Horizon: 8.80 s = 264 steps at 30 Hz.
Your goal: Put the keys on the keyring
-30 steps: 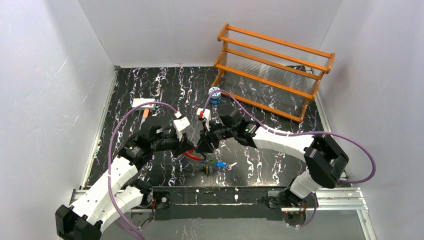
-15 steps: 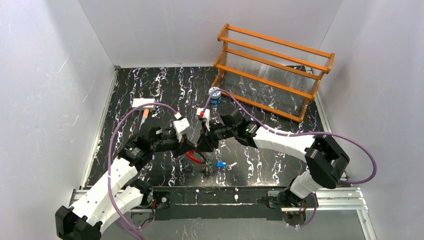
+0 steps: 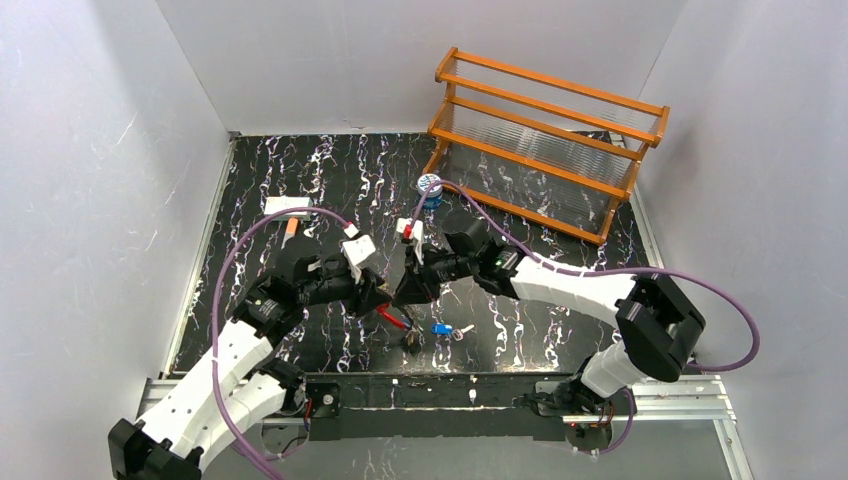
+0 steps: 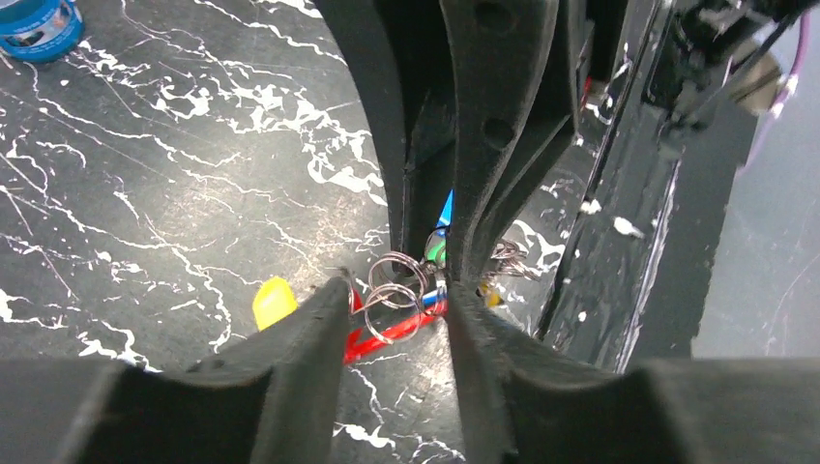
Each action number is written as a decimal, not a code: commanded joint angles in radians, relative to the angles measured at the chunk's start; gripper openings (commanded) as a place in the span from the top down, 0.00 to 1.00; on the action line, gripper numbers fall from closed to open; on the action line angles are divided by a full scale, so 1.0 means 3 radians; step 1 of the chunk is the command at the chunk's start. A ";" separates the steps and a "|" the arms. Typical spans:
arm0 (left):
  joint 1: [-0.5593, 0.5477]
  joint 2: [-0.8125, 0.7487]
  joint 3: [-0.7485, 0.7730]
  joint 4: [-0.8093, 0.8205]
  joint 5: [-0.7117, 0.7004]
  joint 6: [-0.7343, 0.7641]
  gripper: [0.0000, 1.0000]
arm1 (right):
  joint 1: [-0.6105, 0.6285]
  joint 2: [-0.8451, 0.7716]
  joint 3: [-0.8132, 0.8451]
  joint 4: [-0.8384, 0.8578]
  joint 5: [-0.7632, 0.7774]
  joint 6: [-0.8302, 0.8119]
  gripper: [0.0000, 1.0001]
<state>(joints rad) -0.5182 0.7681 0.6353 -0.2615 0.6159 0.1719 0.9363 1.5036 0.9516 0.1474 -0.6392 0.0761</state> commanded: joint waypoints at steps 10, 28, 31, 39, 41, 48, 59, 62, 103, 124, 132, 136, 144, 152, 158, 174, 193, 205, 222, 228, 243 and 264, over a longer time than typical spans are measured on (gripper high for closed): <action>-0.0006 -0.0730 -0.0512 0.1120 -0.0374 -0.0877 0.45 | -0.0478 -0.0339 -0.0481 0.0877 -0.0583 0.0619 0.99; -0.0628 -0.0157 -0.1551 0.3576 -0.0427 -0.2055 0.73 | -0.0904 -0.0749 -0.1028 0.1605 -0.0215 0.1345 0.99; -0.0939 0.0031 -0.1551 0.3686 -0.0663 -0.1959 0.75 | -0.0932 -0.0709 -0.0942 0.1381 -0.0138 0.1406 0.99; -0.1146 0.0425 -0.1508 0.3938 -0.0964 -0.1891 0.70 | -0.1013 -0.0618 -0.0896 0.1244 -0.0104 0.1748 0.99; -0.1170 0.0515 -0.1492 0.3990 -0.1052 -0.1873 0.66 | -0.1012 -0.0575 -0.0866 0.1183 -0.0088 0.1845 0.99; -0.1190 0.0816 -0.1474 0.4113 -0.1430 -0.1916 0.69 | -0.1037 -0.0379 -0.0883 0.0998 0.0099 0.2196 0.99; -0.1187 0.1524 -0.1238 0.4224 -0.1721 -0.1808 0.80 | -0.1445 0.0138 -0.1172 0.1453 -0.0045 0.2715 0.99; -0.1187 0.1709 -0.1142 0.4235 -0.1701 -0.1792 0.83 | -0.1530 0.0211 -0.1231 0.1476 -0.0079 0.2731 0.99; -0.1265 0.2922 -0.1492 0.6830 -0.0737 -0.0276 0.61 | -0.1602 0.0009 -0.1157 0.1175 -0.0829 0.2809 0.99; -0.1315 0.2693 -0.1480 0.6833 -0.1701 -0.0662 0.62 | -0.1601 -0.0001 -0.1139 0.1209 -0.0866 0.2840 0.99; -0.1315 0.2728 -0.1476 0.6829 -0.1706 -0.0841 0.75 | -0.1602 -0.0001 -0.1136 0.1217 -0.0866 0.2844 0.99; -0.1315 0.2682 -0.1541 0.6834 -0.1714 -0.0958 0.75 | -0.1602 -0.0001 -0.1127 0.1217 -0.0874 0.2845 0.99; -0.1337 0.2642 -0.1647 0.6834 -0.1725 -0.1347 0.72 | -0.1599 -0.0001 -0.1093 0.1218 -0.0884 0.2852 0.99; -0.1448 0.2773 -0.1460 0.6833 -0.1768 -0.1772 0.72 | -0.1602 0.0011 -0.1093 0.1236 -0.0884 0.2860 0.99; -0.1493 0.2883 -0.1304 0.6831 -0.1885 -0.1888 0.73 | -0.1602 0.0019 -0.1096 0.1239 -0.0897 0.2860 0.99; -0.1495 0.2907 -0.1304 0.6832 -0.2431 -0.1906 0.76 | -0.1601 -0.0008 -0.1104 0.1259 -0.0926 0.2877 0.99; -0.1494 0.2705 -0.1376 0.6832 -0.2053 -0.1727 1.00 | -0.1600 -0.0016 -0.1112 0.1304 -0.0912 0.2881 0.99; -0.1494 0.2616 -0.1497 0.6834 -0.2244 -0.1729 0.75 | -0.1601 -0.0047 -0.1121 0.1326 -0.0922 0.2896 0.99; -0.1494 0.2775 -0.1286 0.6831 -0.2268 -0.1738 0.82 | -0.1603 -0.0043 -0.1139 0.1360 -0.0943 0.2901 0.99; -0.1494 0.2822 -0.1219 0.6833 -0.2260 -0.1751 0.81 | -0.1602 -0.0051 -0.1147 0.1365 -0.0953 0.2904 0.99; -0.1494 0.2958 -0.1195 0.6834 -0.2352 -0.1625 1.00 | -0.1602 -0.0075 -0.1143 0.1368 -0.0978 0.2906 0.99; -0.1509 0.2532 -0.1446 0.6829 -0.1270 -0.0325 0.79 | -0.1605 -0.0119 -0.1106 0.1484 -0.1050 0.3121 0.99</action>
<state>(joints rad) -0.9642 1.5635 0.1795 1.5444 0.1646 -0.0425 0.4538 1.5043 0.5816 0.5297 -0.9192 0.9909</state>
